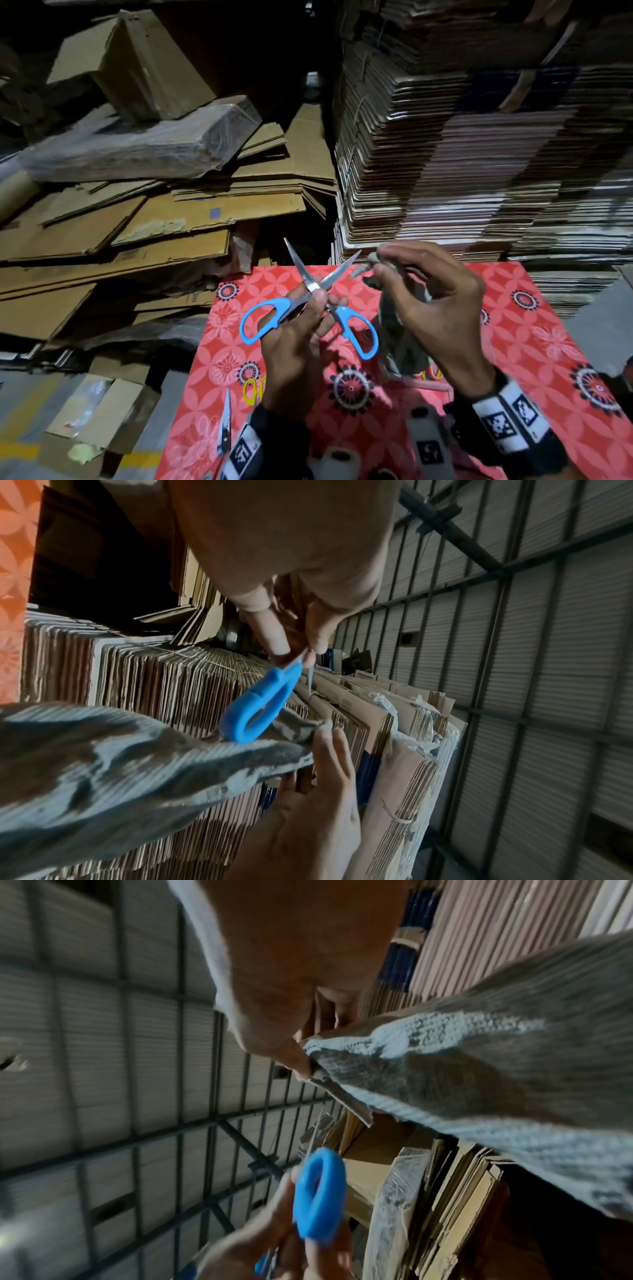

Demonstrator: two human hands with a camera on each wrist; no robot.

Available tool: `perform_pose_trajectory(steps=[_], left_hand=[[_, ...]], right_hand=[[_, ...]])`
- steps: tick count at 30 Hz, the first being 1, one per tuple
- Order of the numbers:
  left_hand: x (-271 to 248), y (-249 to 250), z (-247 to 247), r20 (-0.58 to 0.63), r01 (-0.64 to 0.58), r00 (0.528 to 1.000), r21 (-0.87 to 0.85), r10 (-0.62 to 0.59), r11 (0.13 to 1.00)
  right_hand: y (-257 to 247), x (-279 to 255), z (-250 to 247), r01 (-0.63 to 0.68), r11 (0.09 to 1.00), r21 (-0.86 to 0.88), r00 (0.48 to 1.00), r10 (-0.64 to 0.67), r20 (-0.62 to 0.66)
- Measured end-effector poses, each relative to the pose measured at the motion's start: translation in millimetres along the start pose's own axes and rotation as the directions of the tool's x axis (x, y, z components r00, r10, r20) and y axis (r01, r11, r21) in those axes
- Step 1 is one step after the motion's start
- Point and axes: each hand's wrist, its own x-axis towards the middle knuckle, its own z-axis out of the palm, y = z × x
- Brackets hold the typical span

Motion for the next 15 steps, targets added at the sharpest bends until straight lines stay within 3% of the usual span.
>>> perform_pose_trajectory(steps=[7,12,15], left_hand=[[-1.5,2.0,7.6,0.05,0.064,0.997,-0.133,-0.057,0.989],[6.1,-7.6,0.9,0.02,0.015,1.0,-0.156,-0.012,0.988],[5.3,-8.9,-2.6,0.028,0.031,0.999,-0.144,-0.027,0.989]], right_hand=[[0.0,-1.4,16.5,0.066,0.991,-0.117,0.994,-0.075,-0.074],[-9.5,-20.7,35.2,0.113,0.985,-0.133,0.992,-0.104,0.07],[-3.1,-7.3,24.7,0.069,0.991,-0.118,0.996,-0.062,0.063]])
